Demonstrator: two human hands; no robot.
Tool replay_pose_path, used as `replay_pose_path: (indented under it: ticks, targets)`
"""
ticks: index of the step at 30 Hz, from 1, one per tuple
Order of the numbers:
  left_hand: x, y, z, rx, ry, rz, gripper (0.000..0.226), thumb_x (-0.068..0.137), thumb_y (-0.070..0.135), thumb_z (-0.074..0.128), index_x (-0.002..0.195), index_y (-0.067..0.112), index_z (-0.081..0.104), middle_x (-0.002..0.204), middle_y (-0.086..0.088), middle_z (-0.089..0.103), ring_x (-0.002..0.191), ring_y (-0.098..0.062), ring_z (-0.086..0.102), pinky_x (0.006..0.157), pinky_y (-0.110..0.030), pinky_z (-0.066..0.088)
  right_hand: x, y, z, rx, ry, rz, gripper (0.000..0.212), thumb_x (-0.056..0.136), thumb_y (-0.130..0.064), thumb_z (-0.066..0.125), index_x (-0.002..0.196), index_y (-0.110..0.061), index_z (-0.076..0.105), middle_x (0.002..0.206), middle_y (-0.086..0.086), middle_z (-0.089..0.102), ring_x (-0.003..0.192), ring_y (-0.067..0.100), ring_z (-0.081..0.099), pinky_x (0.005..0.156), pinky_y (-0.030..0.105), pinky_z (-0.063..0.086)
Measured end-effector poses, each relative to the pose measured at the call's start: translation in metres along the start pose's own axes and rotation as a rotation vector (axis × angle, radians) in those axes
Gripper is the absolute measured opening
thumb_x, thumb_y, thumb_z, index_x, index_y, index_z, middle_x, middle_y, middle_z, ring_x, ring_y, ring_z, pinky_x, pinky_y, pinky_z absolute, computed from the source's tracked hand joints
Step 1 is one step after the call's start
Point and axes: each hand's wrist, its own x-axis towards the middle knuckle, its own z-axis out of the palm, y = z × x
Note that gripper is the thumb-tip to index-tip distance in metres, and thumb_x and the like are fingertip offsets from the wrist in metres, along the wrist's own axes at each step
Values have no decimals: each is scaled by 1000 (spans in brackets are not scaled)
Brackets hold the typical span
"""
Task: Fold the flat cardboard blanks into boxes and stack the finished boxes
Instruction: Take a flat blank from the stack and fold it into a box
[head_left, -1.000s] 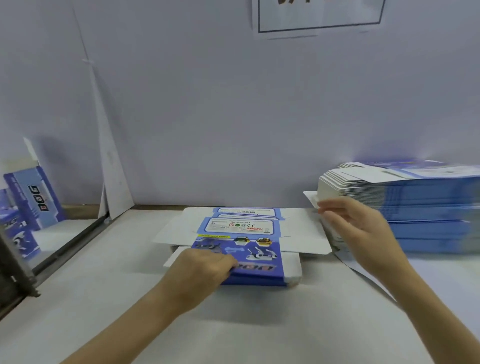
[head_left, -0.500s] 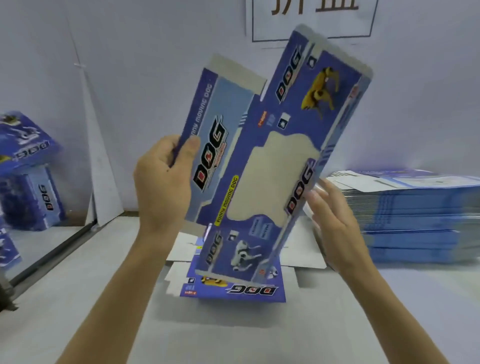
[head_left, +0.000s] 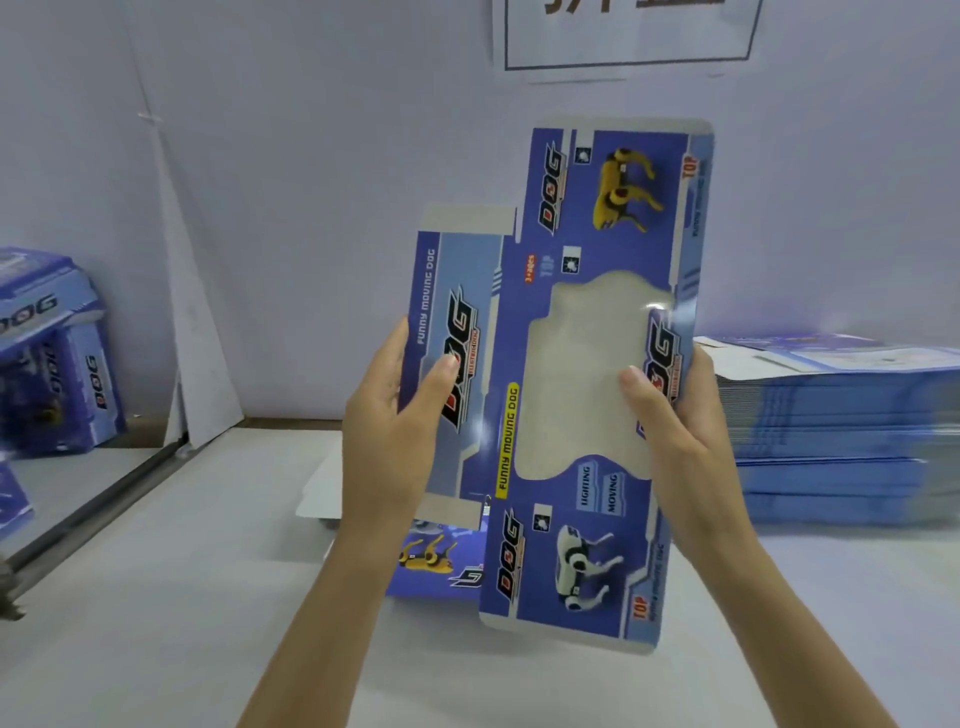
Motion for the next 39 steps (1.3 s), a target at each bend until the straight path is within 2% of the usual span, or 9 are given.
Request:
replay_pose_path:
  ticks: [4, 12, 16, 19, 22, 25, 30, 35, 39]
  targets:
    - [-2, 7, 2, -28, -4, -16, 45, 77, 51, 58, 121, 43, 52, 112, 21, 66, 107, 1, 62, 84, -21, 55, -1, -2, 1, -18, -3, 10, 46, 88, -44, 52, 131, -28, 47, 101, -33, 62, 96, -13, 57, 76, 3, 43]
    - [-21, 17, 22, -140, -278, -134, 66, 72, 54, 68, 132, 36, 48, 120, 10, 67, 108, -17, 66, 92, -42, 54, -6, 0, 14, 80, -114, 44, 48, 92, -48, 49, 138, -42, 36, 120, -35, 58, 111, -13, 55, 80, 4, 45]
    - [-18, 21, 12, -207, -494, -232, 34, 80, 47, 66, 114, 42, 62, 113, 4, 71, 102, -22, 70, 81, -33, 58, -6, 0, 16, 82, -240, 54, 66, 97, -43, 47, 154, -32, 16, 122, -44, 52, 115, -16, 52, 80, 3, 46]
    - [-9, 18, -3, -235, -403, -314, 36, 84, 50, 63, 113, 30, 64, 108, -6, 73, 94, -29, 71, 77, -41, 60, -1, -4, 6, 97, -263, 117, 71, 88, -51, 47, 152, -41, 19, 122, -48, 50, 115, -19, 51, 82, 4, 47]
    - [-7, 15, -11, -275, -345, -394, 55, 72, 53, 65, 115, 20, 59, 105, -11, 73, 91, -32, 71, 79, -46, 57, 4, -12, -6, 169, -182, 265, 87, 65, -59, 64, 143, -40, 33, 110, -27, 69, 100, 0, 68, 74, 19, 58]
    - [-5, 14, -16, -266, -374, -382, 47, 73, 45, 72, 110, 17, 63, 97, -11, 74, 86, -29, 72, 69, -37, 61, 5, -13, -17, 173, -143, 341, 66, 53, -42, 78, 115, -25, 61, 94, -9, 77, 80, 11, 74, 55, 18, 55]
    - [-2, 11, -10, -140, -385, -354, 39, 72, 40, 63, 104, 19, 64, 89, -4, 76, 78, -22, 74, 58, -28, 58, 0, -5, -20, 184, 43, 362, 51, 52, -28, 84, 101, -20, 71, 90, 0, 78, 75, 20, 75, 54, 27, 58]
    - [-1, 13, -11, -137, -234, -224, 52, 58, 52, 71, 104, 29, 65, 98, 1, 75, 87, -21, 73, 72, -37, 59, 4, -15, -24, 359, -159, 378, 35, 67, -33, 83, 100, -25, 75, 103, 9, 76, 88, 26, 75, 63, 36, 60]
    - [-1, 16, -18, -223, -272, -245, 29, 61, 48, 84, 86, 40, 73, 96, 0, 76, 85, -23, 74, 63, -33, 60, 5, -24, -28, 408, -189, 328, 22, 72, -27, 73, 93, -29, 77, 101, 7, 76, 84, 24, 75, 61, 34, 59]
